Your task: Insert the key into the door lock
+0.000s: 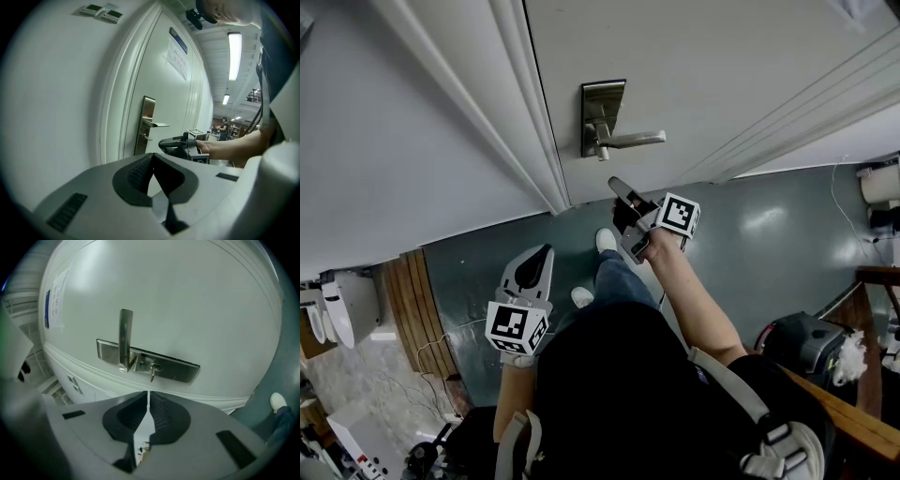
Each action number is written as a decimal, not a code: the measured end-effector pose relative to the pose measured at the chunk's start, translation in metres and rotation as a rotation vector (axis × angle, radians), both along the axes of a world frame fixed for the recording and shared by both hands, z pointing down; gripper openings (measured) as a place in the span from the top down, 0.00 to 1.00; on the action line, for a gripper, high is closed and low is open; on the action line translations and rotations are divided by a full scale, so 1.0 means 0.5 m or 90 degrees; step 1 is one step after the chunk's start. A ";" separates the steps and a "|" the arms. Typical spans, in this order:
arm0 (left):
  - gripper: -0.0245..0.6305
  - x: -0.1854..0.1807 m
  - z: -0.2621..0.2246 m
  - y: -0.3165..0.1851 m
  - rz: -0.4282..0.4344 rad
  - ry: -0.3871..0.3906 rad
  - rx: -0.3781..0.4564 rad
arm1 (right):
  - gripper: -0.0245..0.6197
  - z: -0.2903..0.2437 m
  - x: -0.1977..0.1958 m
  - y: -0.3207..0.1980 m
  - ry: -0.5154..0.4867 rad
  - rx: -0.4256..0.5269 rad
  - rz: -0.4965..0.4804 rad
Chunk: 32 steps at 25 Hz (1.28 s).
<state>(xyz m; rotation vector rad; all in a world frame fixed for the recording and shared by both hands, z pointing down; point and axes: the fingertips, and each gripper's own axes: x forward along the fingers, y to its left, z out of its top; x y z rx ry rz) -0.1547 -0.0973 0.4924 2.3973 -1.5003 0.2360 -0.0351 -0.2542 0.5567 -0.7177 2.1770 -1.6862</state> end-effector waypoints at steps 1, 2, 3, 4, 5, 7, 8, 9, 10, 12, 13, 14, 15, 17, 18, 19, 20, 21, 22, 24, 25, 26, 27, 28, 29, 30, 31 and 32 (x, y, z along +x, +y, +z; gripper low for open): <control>0.95 0.002 0.000 0.001 0.003 0.000 0.002 | 0.92 -0.005 0.005 0.005 0.016 0.016 -0.001; 0.95 0.004 -0.002 0.002 0.006 0.000 0.003 | 0.92 -0.012 0.010 0.012 0.031 0.033 -0.002; 0.95 0.006 -0.004 0.005 0.009 0.000 0.005 | 0.93 -0.022 0.015 0.020 0.045 0.048 -0.004; 0.95 0.008 -0.007 0.009 0.012 0.000 0.007 | 0.93 -0.032 0.018 0.029 0.053 0.061 -0.005; 0.95 0.010 -0.009 0.011 0.015 0.000 0.009 | 0.93 -0.042 0.020 0.037 0.057 0.073 -0.005; 0.95 0.015 -0.013 0.016 0.022 0.001 0.013 | 0.93 -0.061 0.025 0.053 0.067 0.097 -0.004; 0.95 0.017 -0.015 0.019 0.025 0.002 0.016 | 0.93 -0.070 0.029 0.061 0.081 0.112 -0.003; 0.95 0.019 -0.018 0.021 0.028 0.002 0.018 | 0.93 -0.078 0.034 0.069 0.098 0.129 -0.003; 0.95 0.021 -0.021 0.023 0.031 0.003 0.021 | 0.93 -0.086 0.040 0.076 0.118 0.147 -0.003; 0.95 0.025 -0.026 0.025 0.037 0.006 0.026 | 0.94 -0.103 0.050 0.090 0.153 0.182 -0.002; 0.95 0.027 -0.029 0.026 0.040 0.007 0.029 | 0.94 -0.115 0.053 0.098 0.167 0.198 -0.002; 0.95 0.029 -0.032 0.027 0.043 0.008 0.033 | 0.94 -0.127 0.055 0.105 0.180 0.215 -0.002; 0.95 0.031 -0.037 0.028 0.046 0.008 0.037 | 0.94 -0.139 0.058 0.113 0.194 0.231 -0.002; 0.95 0.035 -0.047 0.029 0.052 0.010 0.046 | 0.94 -0.164 0.065 0.129 0.223 0.266 -0.001; 0.95 0.037 -0.051 0.030 0.055 0.011 0.050 | 0.94 -0.176 0.068 0.137 0.237 0.284 0.000; 0.95 0.038 -0.056 0.030 0.058 0.011 0.054 | 0.94 -0.188 0.071 0.144 0.253 0.302 0.001; 0.95 0.040 -0.060 0.031 0.062 0.011 0.057 | 0.94 -0.199 0.073 0.152 0.270 0.321 0.002; 0.95 0.042 -0.063 0.032 0.065 0.010 0.060 | 0.94 -0.209 0.076 0.160 0.292 0.343 0.003; 0.95 0.044 -0.067 0.033 0.069 0.009 0.063 | 0.94 -0.219 0.078 0.168 0.317 0.366 0.003; 0.95 0.048 -0.072 0.035 0.076 0.004 0.068 | 0.94 -0.238 0.082 0.185 0.367 0.411 0.004; 0.95 0.049 -0.074 0.036 0.078 0.001 0.070 | 0.94 -0.246 0.083 0.193 0.387 0.431 0.004; 0.95 0.050 -0.077 0.036 0.079 0.000 0.072 | 0.94 -0.255 0.084 0.201 0.404 0.447 0.004; 0.95 0.051 -0.080 0.036 0.080 -0.001 0.074 | 0.94 -0.263 0.085 0.208 0.418 0.462 0.004; 0.95 0.051 -0.082 0.035 0.081 -0.002 0.076 | 0.94 -0.271 0.086 0.214 0.430 0.474 0.005; 0.95 0.052 -0.085 0.035 0.082 -0.003 0.078 | 0.94 -0.279 0.087 0.220 0.441 0.486 0.007; 0.95 0.053 -0.088 0.034 0.084 -0.004 0.080 | 0.94 -0.286 0.088 0.226 0.453 0.497 0.009; 0.95 0.054 -0.091 0.034 0.085 -0.005 0.083 | 0.94 -0.293 0.090 0.232 0.465 0.507 0.010; 0.95 0.055 -0.095 0.034 0.087 -0.007 0.086 | 0.94 -0.300 0.092 0.238 0.477 0.517 0.012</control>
